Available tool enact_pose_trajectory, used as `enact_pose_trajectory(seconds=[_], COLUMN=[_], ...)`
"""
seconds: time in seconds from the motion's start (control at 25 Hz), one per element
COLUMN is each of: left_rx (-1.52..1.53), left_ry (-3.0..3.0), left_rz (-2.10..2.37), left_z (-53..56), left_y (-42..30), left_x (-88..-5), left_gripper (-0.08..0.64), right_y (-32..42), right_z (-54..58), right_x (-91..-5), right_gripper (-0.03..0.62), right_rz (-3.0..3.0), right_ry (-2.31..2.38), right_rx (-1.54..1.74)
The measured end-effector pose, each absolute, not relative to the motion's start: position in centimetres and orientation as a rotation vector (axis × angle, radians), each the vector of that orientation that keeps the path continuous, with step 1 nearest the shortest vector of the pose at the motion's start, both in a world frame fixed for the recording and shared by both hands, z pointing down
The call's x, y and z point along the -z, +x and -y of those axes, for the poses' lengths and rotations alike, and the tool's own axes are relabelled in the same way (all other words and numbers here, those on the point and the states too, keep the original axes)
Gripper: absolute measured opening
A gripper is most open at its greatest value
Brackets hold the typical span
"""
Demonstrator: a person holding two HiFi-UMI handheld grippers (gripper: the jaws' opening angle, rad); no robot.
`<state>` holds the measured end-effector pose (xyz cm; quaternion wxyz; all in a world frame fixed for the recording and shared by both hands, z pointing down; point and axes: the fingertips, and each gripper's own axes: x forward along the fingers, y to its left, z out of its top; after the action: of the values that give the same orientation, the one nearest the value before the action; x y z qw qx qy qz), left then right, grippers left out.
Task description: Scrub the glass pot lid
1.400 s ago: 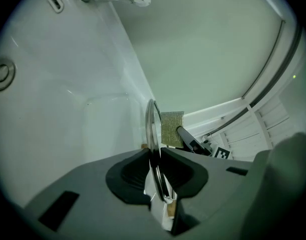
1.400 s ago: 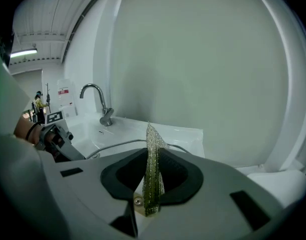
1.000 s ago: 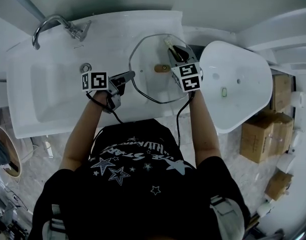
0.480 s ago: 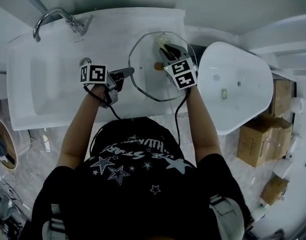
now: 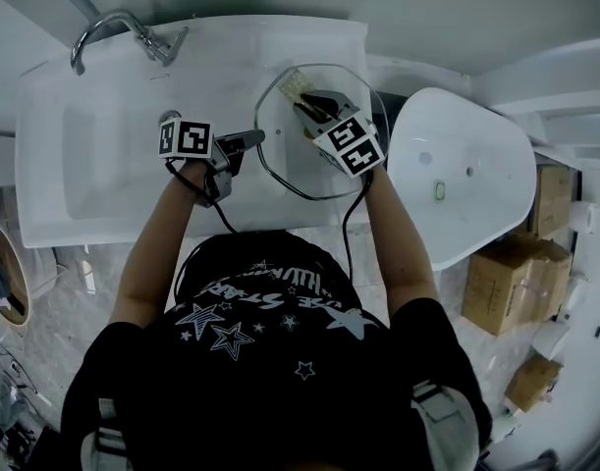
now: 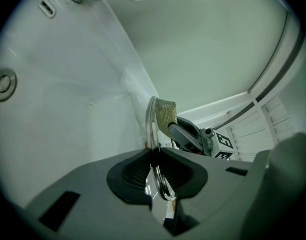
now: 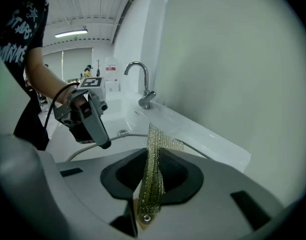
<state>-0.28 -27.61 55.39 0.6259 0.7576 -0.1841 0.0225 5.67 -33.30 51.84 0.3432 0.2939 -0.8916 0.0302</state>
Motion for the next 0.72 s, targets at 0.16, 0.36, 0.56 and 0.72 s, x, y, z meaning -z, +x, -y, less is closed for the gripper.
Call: enact_pose_trajectory(seconds=[0.16,0.36,0.56,0.72], left_rx=[-0.055,-0.035,-0.041,-0.017], left_ry=[1.734,1.73,1.734,1.714], left_rz=[0.429,0.439,0.458,0.469], left_z=[27.8,27.8,28.0,28.0], left_y=[-0.2,-0.3,-0.3,-0.4], left_x=[-55.4,-55.3,-55.4,-55.3], left_gripper=[0.067,0.067,0.067,0.066], right_y=[4.8,3.7,3.4,3.3], right_z=[32.1,29.8,27.3,24.8], right_x=[-52.3,-52.5,-52.7,-52.9], right_gripper=[0.077,0.077,0.077,0.077], right_rz=[2.327,2.385,2.407,2.411], right_ry=[0.65,0.512,0.387,0.28], right_rx=[-0.079,-0.078,-0.077,-0.06])
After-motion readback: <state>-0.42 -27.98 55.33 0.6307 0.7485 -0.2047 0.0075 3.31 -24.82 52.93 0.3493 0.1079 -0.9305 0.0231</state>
